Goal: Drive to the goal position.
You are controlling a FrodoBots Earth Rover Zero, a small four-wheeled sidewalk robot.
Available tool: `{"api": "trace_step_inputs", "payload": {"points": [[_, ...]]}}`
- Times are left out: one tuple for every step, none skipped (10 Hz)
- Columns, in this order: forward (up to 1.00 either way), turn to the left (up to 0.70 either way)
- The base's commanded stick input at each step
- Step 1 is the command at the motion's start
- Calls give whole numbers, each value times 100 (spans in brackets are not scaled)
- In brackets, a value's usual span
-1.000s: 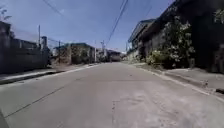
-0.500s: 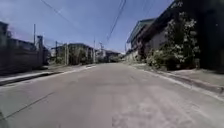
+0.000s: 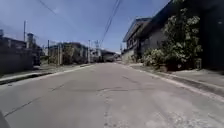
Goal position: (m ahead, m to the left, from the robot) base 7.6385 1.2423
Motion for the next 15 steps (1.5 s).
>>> {"api": "trace_step_inputs", "payload": {"points": [[100, -6], [100, -3], [100, 0], [100, 0], [100, 0], [100, 0], [100, 0], [100, 0], [100, 0], [100, 0], [100, 0], [100, 0], [100, 0], [100, 1], [100, 2]]}}
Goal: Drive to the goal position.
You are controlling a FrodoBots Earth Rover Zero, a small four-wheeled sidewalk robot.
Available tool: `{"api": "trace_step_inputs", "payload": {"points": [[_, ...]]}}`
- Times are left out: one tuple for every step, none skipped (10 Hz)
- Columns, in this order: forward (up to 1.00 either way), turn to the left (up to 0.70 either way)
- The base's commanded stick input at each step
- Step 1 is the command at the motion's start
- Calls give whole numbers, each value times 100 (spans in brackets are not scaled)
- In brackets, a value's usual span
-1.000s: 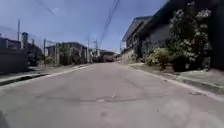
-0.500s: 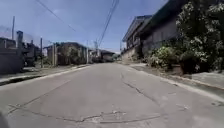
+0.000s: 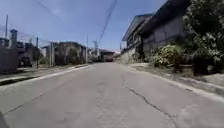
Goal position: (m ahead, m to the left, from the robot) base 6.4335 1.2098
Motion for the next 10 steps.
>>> {"api": "trace_step_inputs", "payload": {"points": [[100, 2], [100, 2], [100, 2], [100, 2], [100, 2], [100, 3], [100, 5], [100, 4], [100, 3], [100, 2]]}}
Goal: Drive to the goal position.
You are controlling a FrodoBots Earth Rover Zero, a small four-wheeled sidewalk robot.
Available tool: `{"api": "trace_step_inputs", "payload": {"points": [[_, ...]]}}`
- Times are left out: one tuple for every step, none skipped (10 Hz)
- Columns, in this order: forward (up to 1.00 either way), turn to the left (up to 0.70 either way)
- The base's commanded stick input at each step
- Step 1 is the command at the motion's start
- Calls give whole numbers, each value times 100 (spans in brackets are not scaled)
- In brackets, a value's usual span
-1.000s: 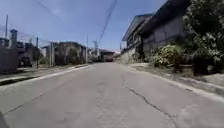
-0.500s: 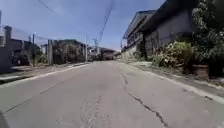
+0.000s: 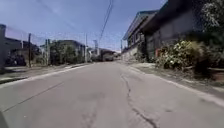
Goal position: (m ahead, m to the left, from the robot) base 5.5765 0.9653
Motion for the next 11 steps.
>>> {"api": "trace_step_inputs", "payload": {"points": [[100, 1], [100, 1], [100, 0], [100, 0], [100, 0], [100, 0], [100, 0], [100, 0], [100, 0], [100, 0], [100, 0]]}}
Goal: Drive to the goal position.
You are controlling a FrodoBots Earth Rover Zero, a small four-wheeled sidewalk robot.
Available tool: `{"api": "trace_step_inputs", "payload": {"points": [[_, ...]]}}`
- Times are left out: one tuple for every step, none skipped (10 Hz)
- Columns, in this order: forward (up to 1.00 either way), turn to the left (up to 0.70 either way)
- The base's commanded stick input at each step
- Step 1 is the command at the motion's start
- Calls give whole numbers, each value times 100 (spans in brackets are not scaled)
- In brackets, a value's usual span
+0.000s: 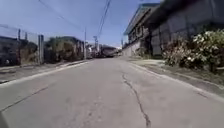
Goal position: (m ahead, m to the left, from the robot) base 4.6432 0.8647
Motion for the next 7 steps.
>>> {"api": "trace_step_inputs", "payload": {"points": [[100, 1], [100, 2], [100, 3], [100, 4], [100, 6], [100, 3], [100, 2]]}}
